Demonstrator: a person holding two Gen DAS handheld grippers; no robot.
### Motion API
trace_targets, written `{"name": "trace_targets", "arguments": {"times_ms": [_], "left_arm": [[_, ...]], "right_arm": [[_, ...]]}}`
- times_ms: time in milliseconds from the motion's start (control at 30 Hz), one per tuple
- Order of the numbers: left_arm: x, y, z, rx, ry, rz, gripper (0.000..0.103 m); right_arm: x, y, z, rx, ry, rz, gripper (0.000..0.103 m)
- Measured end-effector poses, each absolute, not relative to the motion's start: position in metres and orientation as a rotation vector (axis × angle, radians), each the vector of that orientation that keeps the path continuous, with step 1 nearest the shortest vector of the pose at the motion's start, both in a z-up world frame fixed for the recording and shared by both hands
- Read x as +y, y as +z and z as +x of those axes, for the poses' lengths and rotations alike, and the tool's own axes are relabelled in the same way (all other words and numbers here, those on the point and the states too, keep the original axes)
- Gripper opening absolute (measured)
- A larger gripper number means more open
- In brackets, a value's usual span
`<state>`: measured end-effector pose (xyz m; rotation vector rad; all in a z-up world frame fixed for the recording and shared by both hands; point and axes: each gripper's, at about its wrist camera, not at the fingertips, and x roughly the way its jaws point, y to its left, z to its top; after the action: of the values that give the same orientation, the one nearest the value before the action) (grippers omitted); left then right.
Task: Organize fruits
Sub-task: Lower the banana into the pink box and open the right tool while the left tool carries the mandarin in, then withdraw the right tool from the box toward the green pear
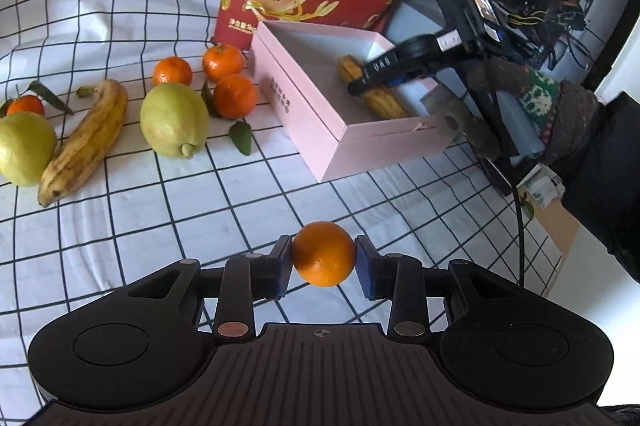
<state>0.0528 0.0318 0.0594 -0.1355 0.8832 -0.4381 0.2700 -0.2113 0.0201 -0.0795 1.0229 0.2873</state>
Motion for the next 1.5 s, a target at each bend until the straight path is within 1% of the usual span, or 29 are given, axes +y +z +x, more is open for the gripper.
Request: {"name": "trace_targets", "arguments": {"times_ms": [100, 167, 233, 267, 333, 400, 567, 767, 867, 1033, 1167, 1367, 1500], "left_arm": [[0.032, 0.059, 0.057, 0.886, -0.435, -0.138, 0.038], [0.029, 0.061, 0.062, 0.885, -0.443, -0.132, 0.038], [0.025, 0.065, 0.069, 0.878, -0.458, -0.127, 0.038], [0.021, 0.068, 0.074, 0.870, -0.471, -0.127, 0.038], [0.012, 0.075, 0.088, 0.853, -0.496, -0.130, 0.038], [0.000, 0.085, 0.105, 0.826, -0.525, -0.140, 0.038], [-0.042, 0.097, 0.166, 0.804, -0.569, -0.188, 0.038], [-0.081, 0.098, 0.241, 0.822, -0.566, -0.311, 0.038], [-0.088, 0.099, 0.254, 0.807, -0.560, -0.332, 0.038], [-0.071, 0.108, 0.238, 0.738, -0.550, -0.314, 0.038], [-0.036, 0.110, 0.198, 0.649, -0.494, -0.231, 0.038], [0.049, 0.099, 0.135, 0.613, -0.241, -0.181, 0.038], [0.114, 0.090, 0.102, 0.630, -0.001, -0.192, 0.038]], "right_arm": [[-0.213, 0.022, 0.262, 1.025, 0.273, -0.080, 0.037], [-0.218, 0.037, 0.245, 0.971, 0.288, -0.067, 0.042], [-0.221, 0.058, 0.212, 0.874, 0.283, -0.100, 0.053], [-0.224, 0.067, 0.192, 0.827, 0.273, -0.120, 0.055], [-0.227, 0.081, 0.149, 0.750, 0.266, -0.156, 0.065], [-0.231, 0.087, 0.109, 0.705, 0.262, -0.183, 0.068], [-0.241, 0.075, 0.045, 0.748, 0.204, -0.137, 0.069], [-0.254, 0.055, 0.008, 0.794, 0.121, -0.073, 0.069], [-0.258, 0.049, -0.001, 0.808, 0.106, -0.051, 0.069], [-0.259, 0.041, -0.007, 0.824, 0.084, -0.067, 0.069], [-0.251, 0.038, -0.003, 0.820, 0.116, -0.070, 0.069], [-0.218, 0.044, 0.014, 0.770, 0.242, -0.113, 0.069], [-0.183, 0.051, 0.027, 0.735, 0.372, -0.144, 0.069]]}}
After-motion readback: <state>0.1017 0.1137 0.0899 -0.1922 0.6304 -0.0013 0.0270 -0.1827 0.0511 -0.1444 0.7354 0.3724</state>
